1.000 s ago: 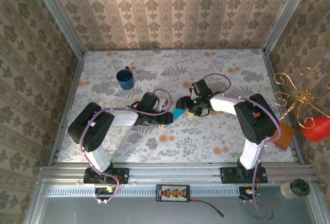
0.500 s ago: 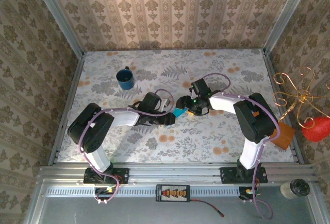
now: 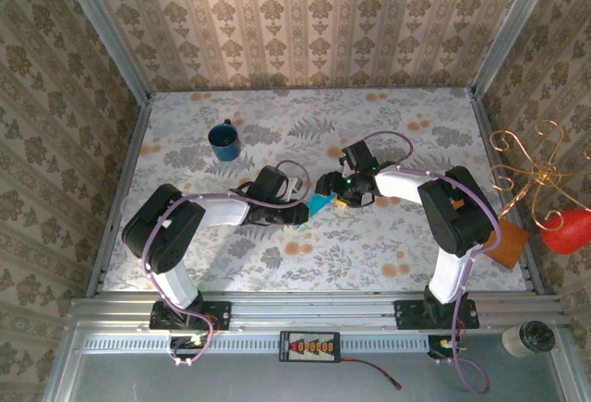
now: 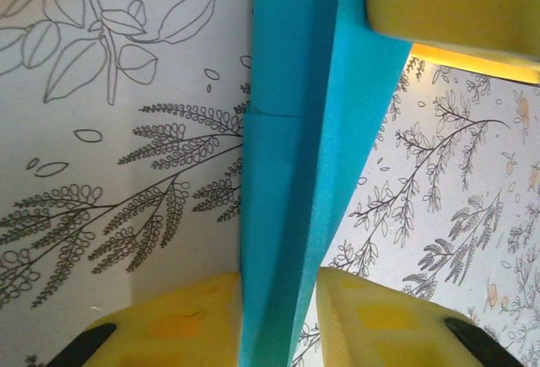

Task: Fold a paper plane with a square sheet of paper (pick it up from the middle)

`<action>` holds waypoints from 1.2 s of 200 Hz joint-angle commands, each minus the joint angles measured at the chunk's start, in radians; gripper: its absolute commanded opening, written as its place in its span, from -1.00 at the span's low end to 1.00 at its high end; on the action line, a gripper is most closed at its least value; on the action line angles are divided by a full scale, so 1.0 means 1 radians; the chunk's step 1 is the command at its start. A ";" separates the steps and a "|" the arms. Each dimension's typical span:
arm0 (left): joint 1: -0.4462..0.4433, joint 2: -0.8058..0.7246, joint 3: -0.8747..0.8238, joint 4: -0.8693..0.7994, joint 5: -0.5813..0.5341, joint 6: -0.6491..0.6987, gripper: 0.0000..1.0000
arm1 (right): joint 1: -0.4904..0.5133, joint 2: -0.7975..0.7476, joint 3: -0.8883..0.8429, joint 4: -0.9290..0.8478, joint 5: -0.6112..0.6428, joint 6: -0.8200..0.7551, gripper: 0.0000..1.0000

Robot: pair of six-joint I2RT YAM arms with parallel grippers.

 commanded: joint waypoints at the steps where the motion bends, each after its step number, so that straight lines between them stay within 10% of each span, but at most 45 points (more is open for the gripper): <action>1: 0.004 0.033 -0.010 -0.022 0.024 -0.004 -0.46 | -0.004 0.123 -0.050 -0.081 0.127 0.006 0.38; 240: 0.014 0.090 0.026 -0.055 0.063 0.002 -0.54 | 0.007 -0.023 -0.058 -0.105 0.085 -0.191 0.53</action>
